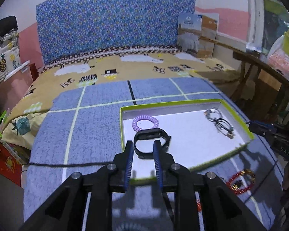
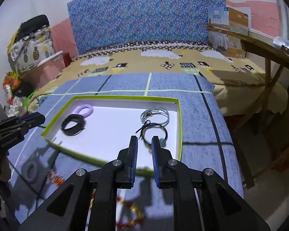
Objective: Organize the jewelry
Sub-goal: 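Open the left tool over the box and withdraw both tools from it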
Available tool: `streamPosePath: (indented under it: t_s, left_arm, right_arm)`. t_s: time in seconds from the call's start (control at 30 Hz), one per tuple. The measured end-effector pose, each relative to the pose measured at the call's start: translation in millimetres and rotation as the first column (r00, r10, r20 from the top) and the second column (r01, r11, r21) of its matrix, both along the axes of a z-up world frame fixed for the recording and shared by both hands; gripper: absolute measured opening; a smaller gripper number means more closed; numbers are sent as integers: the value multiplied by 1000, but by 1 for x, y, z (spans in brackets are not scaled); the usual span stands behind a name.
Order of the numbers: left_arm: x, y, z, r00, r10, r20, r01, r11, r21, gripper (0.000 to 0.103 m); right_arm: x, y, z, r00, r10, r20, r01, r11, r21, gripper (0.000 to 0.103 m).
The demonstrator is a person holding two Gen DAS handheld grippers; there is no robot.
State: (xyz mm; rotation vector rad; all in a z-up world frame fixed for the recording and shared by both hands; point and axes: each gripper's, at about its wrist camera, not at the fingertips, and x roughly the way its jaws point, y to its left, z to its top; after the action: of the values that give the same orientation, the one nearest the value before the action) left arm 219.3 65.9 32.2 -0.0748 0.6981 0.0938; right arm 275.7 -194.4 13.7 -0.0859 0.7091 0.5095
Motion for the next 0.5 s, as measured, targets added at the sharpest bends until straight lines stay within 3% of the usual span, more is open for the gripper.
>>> streamPosePath:
  t_s: [0.5]
  left_arm:
    - [-88, -26, 19, 996, -29, 87, 29, 1000, -2, 25]
  right_arm:
    - [-101, -19, 13, 999, 30, 43, -32, 998, 55, 15]
